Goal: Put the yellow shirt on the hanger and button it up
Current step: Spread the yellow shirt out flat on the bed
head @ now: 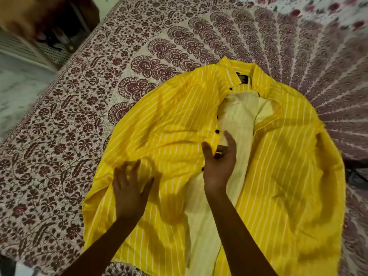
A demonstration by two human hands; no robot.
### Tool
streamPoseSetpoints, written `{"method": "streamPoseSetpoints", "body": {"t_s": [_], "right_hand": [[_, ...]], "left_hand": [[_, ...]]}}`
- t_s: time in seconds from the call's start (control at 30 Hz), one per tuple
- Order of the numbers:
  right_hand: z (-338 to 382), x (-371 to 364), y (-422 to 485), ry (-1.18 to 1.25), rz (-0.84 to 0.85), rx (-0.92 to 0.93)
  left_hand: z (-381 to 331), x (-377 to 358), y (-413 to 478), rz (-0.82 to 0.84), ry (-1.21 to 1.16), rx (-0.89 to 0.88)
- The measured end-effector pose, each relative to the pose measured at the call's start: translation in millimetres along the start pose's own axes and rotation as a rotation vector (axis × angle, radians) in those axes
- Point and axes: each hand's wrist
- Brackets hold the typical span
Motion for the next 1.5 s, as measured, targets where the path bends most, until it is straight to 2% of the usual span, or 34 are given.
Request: {"method": "streamPoseSetpoints", "body": {"t_s": [0.07, 0.1, 0.13, 0.17, 0.23, 0.3, 0.33, 0.43, 0.5, 0.57, 0.67, 0.7, 0.73, 0.8, 0.87, 0.93, 1.0, 1.03, 1.13, 1.23, 1.4, 1.5], "right_hand": [[0.3, 9.3, -2.9, -0.118, -0.026, 0.345], [-4.0, 14.4, -5.5, -0.167, 0.002, 0.439], [-13.2, 19.6, -6.0, -0.222, 0.046, 0.454], [-21.7, 24.9, -6.1, -0.266, 0.114, 0.398], [-40.6, 35.0, -7.0, -0.329, 0.254, 0.092], [-50.7, 44.2, -15.5, -0.238, 0.339, -0.274], [-54.2, 48.6, -21.9, -0.166, 0.372, -0.357], [-63.2, 57.4, -41.5, -0.23, 0.414, -0.358], [-68.2, 59.5, -49.3, -0.416, 0.375, -0.297], [-66.9, 59.5, -48.2, -0.46, 0.347, -0.25], [-48.9, 57.4, -32.0, -0.013, 0.32, -0.542], [-45.7, 58.2, -24.1, 0.1, 0.3, -0.578], [-43.6, 58.7, -18.9, 0.094, 0.3, -0.537], [-45.6, 63.1, -19.8, -0.13, 0.321, -0.416], [-55.6, 66.8, -39.9, -0.31, 0.246, -0.376], [-67.9, 73.2, -74.7, -0.406, 0.14, -0.337], [-78.2, 79.5, -113.2, -0.466, 0.189, -0.356], [-82.8, 82.0, -129.4, -0.496, 0.238, -0.358], [-81.7, 83.2, -163.6, -0.566, 0.309, -0.403], [-72.8, 83.5, -175.2, -0.454, 0.383, -0.452], [-54.3, 108.0, -190.1, 0.189, 0.362, -0.711], [-50.9, 127.2, -206.5, 0.304, 0.332, -0.839]], "left_hand": [[6.5, -2.1, -2.9, 0.073, 0.081, 0.071], [11.1, -2.7, -5.5, 0.095, 0.133, 0.047], [17.1, -3.1, -7.8, 0.094, 0.18, 0.035], [19.7, 0.6, -9.2, 0.067, 0.192, 0.059], [26.0, 7.9, -9.7, -0.02, 0.117, 0.123], [34.1, 14.4, -11.0, -0.076, 0.047, 0.149], [38.3, 18.2, -10.5, -0.08, 0.048, 0.175], [48.7, 32.5, -6.4, 0.014, 0.05, 0.335], [49.1, 41.1, -8.9, 0.09, 0.017, 0.322], [46.0, 48.4, -10.4, 0.101, -0.037, 0.303], [48.3, 57.1, -9.5, 0.068, -0.171, 0.303], [53.1, 59.1, -7.9, 0.085, -0.182, 0.31], [59.6, 61.4, -8.1, 0.106, -0.154, 0.315], [71.5, 64.8, -10.2, 0.127, -0.072, 0.324], [72.1, 68.7, -14.2, 0.086, -0.05, 0.321], [70.3, 70.4, -24.5, 0.019, -0.01, 0.194], [73.7, 69.7, -38.4, 0.026, 0.042, 0.029], [75.6, 69.6, -45.5, 0.058, 0.06, 0.007], [83.0, 71.4, -60.6, 0.154, 0.062, 0.103], [90.3, 77.3, -60.6, 0.258, -0.086, 0.3], [97.5, 89.5, -62.3, 0.276, -0.318, 0.258], [89.0, 91.9, -69.0, 0.333, -0.446, 0.223]]}}
Point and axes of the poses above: each hand's wrist, its own y-axis towards the middle knuckle, its own x-axis out of the back of the hand, z = x × y, and after that the axes turned 9 degrees about -z, right-handed
